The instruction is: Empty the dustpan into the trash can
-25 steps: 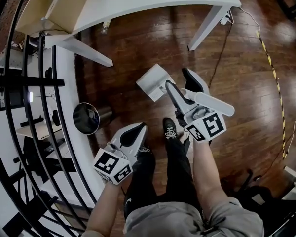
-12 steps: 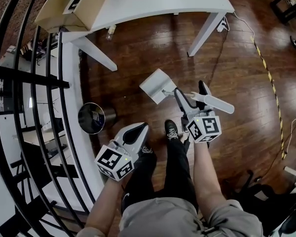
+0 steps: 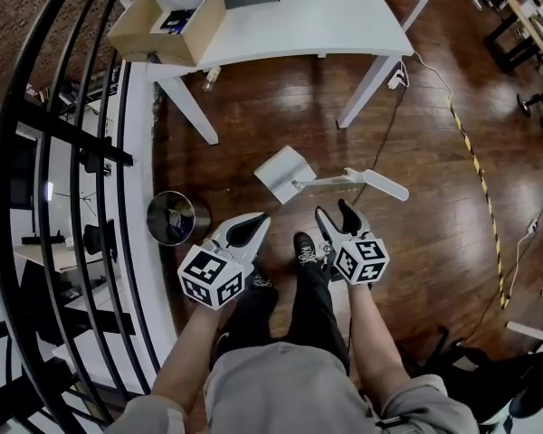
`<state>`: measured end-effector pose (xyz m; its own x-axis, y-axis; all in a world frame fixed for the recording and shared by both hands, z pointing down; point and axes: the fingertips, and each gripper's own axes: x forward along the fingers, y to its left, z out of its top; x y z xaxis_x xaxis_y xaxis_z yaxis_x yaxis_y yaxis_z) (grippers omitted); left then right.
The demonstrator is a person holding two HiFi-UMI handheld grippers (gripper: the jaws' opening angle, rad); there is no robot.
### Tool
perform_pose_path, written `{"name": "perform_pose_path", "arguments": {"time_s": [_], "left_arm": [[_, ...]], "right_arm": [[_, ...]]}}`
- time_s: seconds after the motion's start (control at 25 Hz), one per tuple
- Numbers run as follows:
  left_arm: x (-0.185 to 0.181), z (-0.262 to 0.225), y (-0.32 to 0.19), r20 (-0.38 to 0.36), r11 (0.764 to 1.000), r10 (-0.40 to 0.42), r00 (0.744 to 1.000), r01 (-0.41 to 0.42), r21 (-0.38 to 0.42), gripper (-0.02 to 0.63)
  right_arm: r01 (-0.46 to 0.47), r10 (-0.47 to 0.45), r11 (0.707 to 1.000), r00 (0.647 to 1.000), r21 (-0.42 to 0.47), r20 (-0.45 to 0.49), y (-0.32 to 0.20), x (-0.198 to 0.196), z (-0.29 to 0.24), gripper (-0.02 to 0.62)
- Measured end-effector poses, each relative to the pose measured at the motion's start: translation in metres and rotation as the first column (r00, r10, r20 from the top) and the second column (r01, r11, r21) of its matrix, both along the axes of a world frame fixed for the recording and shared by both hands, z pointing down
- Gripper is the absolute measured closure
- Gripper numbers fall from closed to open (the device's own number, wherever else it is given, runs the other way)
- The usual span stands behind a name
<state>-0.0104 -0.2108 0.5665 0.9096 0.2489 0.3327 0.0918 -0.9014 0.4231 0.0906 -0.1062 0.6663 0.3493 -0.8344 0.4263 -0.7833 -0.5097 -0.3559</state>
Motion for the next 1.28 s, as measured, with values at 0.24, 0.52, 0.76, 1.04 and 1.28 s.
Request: {"name": "perform_pose_path", "arguments": {"time_s": [0.24, 0.52, 0.76, 1.04, 1.28], "left_arm": [[-0.025, -0.042, -0.003, -0.033, 0.999, -0.020, 0.999, 0.021, 0.033, 0.600], [-0.069, -0.122, -0.045, -0.150, 0.982, -0.167, 0.975, 0.177, 0.059, 0.600], [-0.106, -0.195, -0.076, -0.257, 0.949, -0.244, 0.935, 0.285, 0.134, 0.600], [-0.142, -0.222, -0.110, -0.294, 0.910, -0.318, 0.901, 0.377, 0.173, 0.600], [-0.159, -0.224, -0.115, -0.298, 0.892, -0.358, 0.885, 0.418, 0.171, 0.600]], "right_arm": [[0.215, -0.204, 0.973, 0.971, 0.083, -0.129, -0.049, -0.060, -0.099, 0.595], [0.544, -0.466, 0.817, 0.818, 0.191, -0.338, -0.136, -0.128, -0.252, 0.595], [0.661, -0.530, 0.687, 0.740, 0.301, -0.414, -0.162, -0.180, -0.338, 0.595], [0.713, -0.568, 0.628, 0.695, 0.313, -0.441, -0.189, -0.209, -0.363, 0.595], [0.740, -0.602, 0.609, 0.665, 0.284, -0.442, -0.195, -0.227, -0.362, 0.595]]}}
